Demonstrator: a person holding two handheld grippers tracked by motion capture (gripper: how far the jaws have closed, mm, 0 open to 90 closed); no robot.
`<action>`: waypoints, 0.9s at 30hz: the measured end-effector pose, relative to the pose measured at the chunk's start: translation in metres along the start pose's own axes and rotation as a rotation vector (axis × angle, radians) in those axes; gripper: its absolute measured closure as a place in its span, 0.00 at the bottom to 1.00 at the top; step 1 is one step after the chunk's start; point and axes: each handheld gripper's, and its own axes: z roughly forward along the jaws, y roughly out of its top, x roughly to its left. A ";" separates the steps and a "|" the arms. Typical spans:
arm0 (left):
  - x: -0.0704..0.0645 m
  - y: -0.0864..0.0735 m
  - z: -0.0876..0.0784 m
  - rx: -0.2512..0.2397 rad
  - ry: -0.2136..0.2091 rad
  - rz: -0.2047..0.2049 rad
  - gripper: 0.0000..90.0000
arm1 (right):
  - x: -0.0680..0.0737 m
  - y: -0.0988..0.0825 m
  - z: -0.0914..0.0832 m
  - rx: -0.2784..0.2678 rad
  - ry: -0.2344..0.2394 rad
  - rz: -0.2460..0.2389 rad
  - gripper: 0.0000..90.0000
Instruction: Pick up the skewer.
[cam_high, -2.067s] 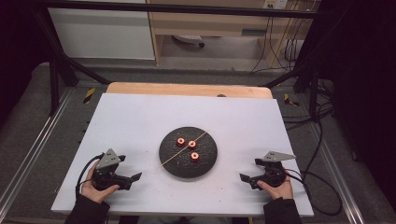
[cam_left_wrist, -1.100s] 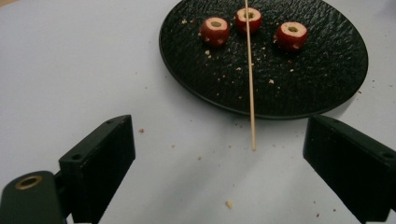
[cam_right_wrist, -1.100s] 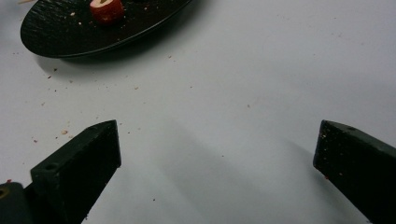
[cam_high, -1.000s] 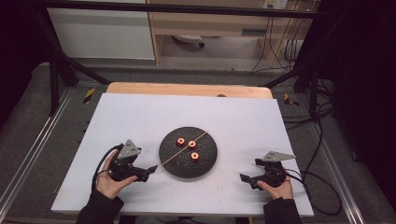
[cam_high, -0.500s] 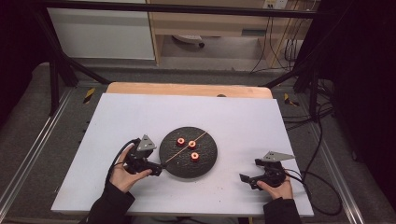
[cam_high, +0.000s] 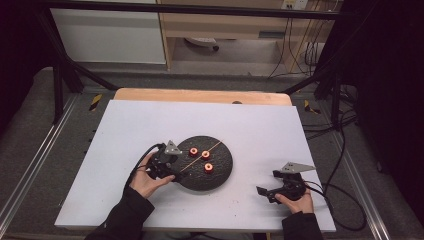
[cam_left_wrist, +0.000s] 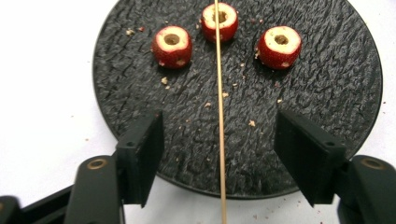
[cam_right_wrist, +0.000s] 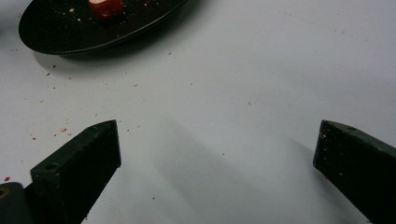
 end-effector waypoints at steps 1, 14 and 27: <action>0.000 0.001 0.001 0.005 0.002 0.002 0.41 | 0.000 0.000 0.000 0.000 0.001 0.000 0.02; 0.001 0.006 0.015 0.093 -0.026 0.006 0.65 | 0.000 0.000 0.000 0.001 0.002 -0.001 0.02; 0.000 0.014 0.020 0.150 -0.022 0.021 0.85 | 0.000 0.000 0.000 0.006 0.003 -0.002 0.02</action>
